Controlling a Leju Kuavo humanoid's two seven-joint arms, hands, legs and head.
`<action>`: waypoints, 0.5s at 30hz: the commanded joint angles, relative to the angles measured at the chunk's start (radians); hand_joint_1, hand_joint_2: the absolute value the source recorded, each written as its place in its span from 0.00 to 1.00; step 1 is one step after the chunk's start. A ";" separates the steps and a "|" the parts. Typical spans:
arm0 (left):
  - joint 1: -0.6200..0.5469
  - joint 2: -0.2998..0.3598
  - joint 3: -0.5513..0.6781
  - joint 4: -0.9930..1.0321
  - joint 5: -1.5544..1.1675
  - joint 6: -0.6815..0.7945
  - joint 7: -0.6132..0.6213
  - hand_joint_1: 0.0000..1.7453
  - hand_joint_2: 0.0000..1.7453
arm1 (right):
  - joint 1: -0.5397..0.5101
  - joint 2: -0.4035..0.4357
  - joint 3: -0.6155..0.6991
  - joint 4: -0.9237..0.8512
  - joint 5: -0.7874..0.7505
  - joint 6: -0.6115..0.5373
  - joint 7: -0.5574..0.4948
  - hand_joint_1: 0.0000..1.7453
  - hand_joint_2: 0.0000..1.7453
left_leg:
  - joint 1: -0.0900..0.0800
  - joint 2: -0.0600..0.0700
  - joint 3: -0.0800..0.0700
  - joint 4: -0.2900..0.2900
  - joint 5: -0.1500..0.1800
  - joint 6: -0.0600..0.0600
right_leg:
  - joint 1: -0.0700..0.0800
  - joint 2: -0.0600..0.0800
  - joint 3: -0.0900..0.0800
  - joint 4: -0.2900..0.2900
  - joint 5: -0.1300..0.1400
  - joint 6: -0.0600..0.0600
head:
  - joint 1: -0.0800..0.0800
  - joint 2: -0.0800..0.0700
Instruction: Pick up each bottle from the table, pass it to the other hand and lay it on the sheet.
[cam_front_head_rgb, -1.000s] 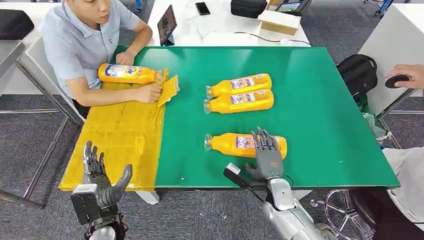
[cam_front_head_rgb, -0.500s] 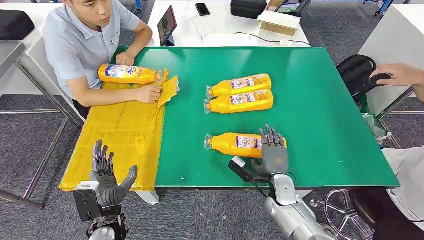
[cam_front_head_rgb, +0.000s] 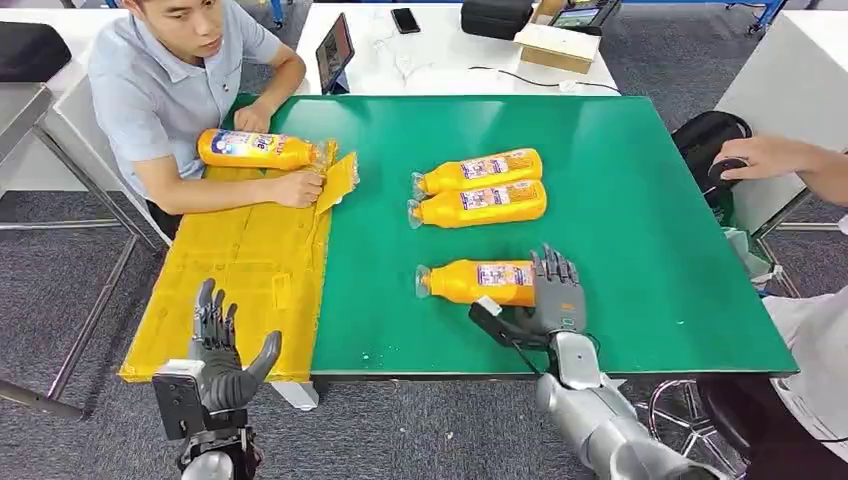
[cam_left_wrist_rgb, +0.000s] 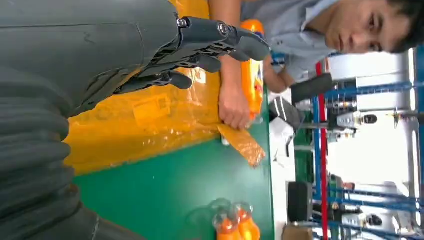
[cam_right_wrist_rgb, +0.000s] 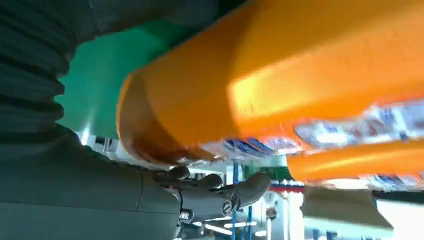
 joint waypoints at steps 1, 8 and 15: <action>-0.039 0.022 -0.019 0.078 0.004 -0.004 0.005 0.00 1.00 | -0.044 0.000 -0.026 0.141 -0.005 0.028 -0.003 0.51 1.00 | 0.002 -0.002 0.000 -0.001 0.001 -0.002 | 0.002 -0.003 0.001 -0.002 0.001 -0.003 | 0.000 0.000; -0.052 0.027 -0.024 0.110 0.008 -0.023 0.018 0.00 1.00 | -0.073 0.005 -0.016 0.185 0.003 0.175 0.045 1.00 1.00 | 0.002 -0.002 0.001 -0.002 0.001 -0.002 | 0.002 -0.003 0.002 -0.003 0.001 -0.002 | 0.000 0.000; -0.065 0.031 -0.020 0.133 0.027 -0.048 0.020 0.00 1.00 | -0.099 -0.003 -0.027 0.207 -0.012 0.259 0.046 1.00 1.00 | 0.001 -0.003 0.001 -0.001 0.001 -0.001 | 0.001 -0.004 0.002 -0.002 0.000 -0.002 | 0.000 0.000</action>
